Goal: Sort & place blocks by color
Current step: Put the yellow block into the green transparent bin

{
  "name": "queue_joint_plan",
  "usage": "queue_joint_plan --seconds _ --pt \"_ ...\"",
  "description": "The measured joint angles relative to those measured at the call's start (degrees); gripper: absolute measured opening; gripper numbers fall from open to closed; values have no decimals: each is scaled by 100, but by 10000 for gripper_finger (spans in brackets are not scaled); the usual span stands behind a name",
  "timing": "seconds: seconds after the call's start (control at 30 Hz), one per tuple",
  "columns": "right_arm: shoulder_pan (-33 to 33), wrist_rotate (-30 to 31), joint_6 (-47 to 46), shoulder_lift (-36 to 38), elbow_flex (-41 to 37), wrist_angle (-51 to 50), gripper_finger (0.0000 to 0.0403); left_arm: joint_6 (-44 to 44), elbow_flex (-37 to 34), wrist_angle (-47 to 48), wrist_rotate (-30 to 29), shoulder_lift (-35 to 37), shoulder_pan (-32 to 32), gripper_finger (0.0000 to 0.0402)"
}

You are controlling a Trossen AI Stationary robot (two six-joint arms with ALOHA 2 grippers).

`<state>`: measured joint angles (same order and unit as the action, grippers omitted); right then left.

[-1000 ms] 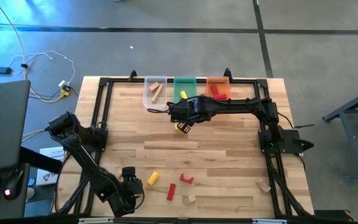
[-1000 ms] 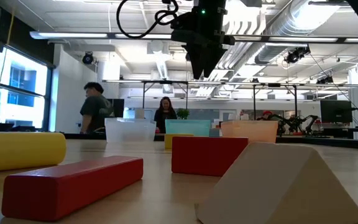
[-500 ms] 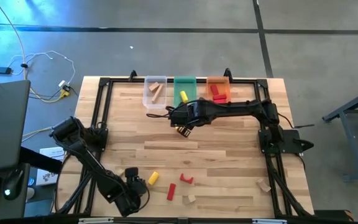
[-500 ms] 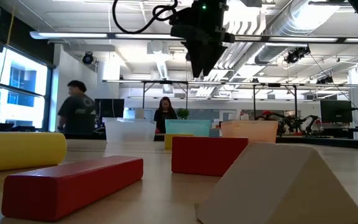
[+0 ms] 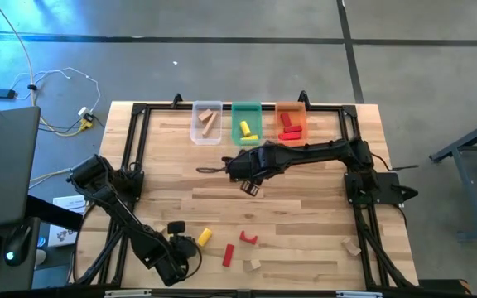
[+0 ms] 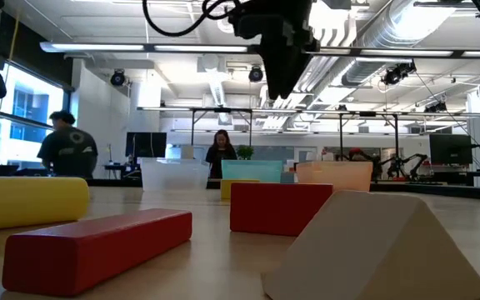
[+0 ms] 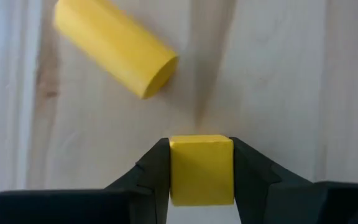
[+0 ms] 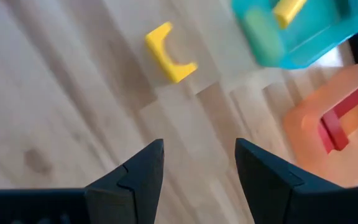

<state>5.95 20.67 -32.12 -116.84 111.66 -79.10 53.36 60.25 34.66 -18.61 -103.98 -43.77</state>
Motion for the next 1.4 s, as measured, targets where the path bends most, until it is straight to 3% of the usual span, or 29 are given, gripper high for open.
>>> queue_joint_plan --seconds 0.3,0.5,0.63,1.0,1.2,1.4 --pt "640 247 -30 0 0 -166 181 14 -7 855 -191 642 161 106" --pt "909 996 -283 0 0 -167 181 -409 -7 1509 -830 1334 513 106" --pt "975 1089 -400 0 0 -167 181 -784 -7 2019 -1254 1776 891 106" --pt "980 1275 -663 0 -4 -351 181 -2809 -26 2178 -1966 2751 2503 106" --pt "976 1962 -1523 0 -4 -1105 181 -3870 -28 1890 -2229 3024 3630 106" --pt "910 1965 -1011 0 -4 -1010 181 -5258 -30 898 -1555 2998 4769 106"
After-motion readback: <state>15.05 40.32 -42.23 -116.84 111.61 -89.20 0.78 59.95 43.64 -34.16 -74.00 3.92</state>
